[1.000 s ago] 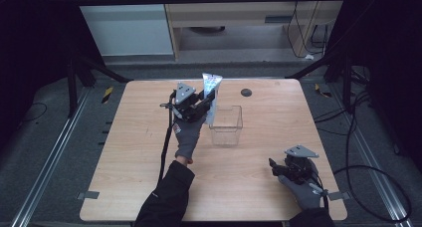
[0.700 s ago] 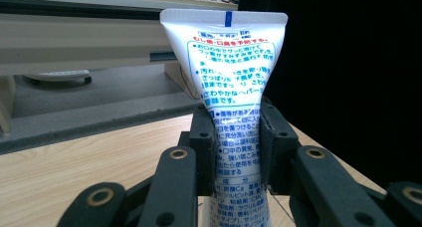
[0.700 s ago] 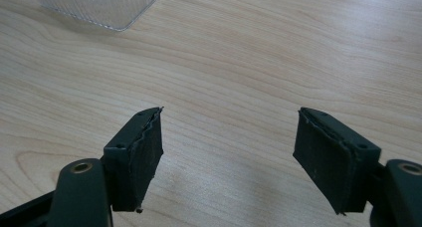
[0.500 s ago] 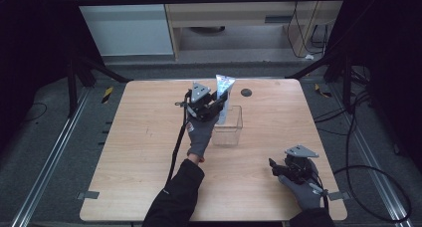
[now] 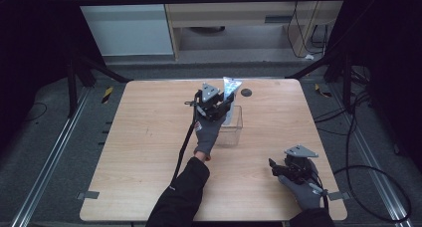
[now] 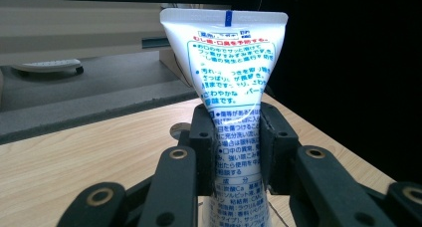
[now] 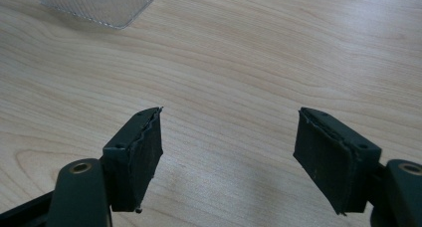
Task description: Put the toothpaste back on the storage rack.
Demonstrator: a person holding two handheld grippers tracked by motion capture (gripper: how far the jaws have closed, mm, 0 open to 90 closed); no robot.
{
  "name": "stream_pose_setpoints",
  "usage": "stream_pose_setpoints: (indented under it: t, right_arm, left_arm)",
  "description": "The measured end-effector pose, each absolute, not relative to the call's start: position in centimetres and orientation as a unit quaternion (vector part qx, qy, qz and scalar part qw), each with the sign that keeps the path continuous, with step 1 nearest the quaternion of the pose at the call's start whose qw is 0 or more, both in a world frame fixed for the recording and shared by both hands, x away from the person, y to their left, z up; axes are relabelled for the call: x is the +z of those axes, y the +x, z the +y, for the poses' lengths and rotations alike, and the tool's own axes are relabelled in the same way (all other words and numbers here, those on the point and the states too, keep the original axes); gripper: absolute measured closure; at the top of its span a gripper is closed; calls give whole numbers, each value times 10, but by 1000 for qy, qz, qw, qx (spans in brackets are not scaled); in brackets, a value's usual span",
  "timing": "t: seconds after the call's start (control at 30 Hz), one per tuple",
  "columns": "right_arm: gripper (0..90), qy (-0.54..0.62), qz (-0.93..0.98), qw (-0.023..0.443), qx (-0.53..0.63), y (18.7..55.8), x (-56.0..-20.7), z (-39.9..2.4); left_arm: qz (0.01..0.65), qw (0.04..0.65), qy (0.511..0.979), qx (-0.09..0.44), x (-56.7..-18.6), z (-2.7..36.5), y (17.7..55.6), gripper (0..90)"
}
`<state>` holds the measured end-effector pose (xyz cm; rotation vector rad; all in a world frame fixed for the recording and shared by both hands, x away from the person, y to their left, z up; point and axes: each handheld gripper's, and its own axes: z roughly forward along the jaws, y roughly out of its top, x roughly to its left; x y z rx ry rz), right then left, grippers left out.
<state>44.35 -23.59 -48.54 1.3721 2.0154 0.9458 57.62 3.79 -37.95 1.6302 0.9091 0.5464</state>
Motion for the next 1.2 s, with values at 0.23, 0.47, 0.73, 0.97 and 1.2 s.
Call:
stream_pose_setpoints:
  t: [0.23,0.47,0.73,0.97,1.2]
  right_arm:
    - [266,506,744,261,349,443,-486,-236]
    - [265,503,744,264,351,443,-485,-236]
    - [264,503,745,261,351,443,-486,-236]
    - [262,501,747,262,350,443,-486,-235]
    - [260,502,747,260,350,443,-486,-235]
  left_arm:
    - [386,559,695,235,-389,31,578,708]
    - [381,552,703,234,-397,26,580,708]
    - [382,548,708,230,-407,24,581,707]
    - [384,546,709,226,-417,23,580,706]
    - [383,539,716,223,-425,23,580,703]
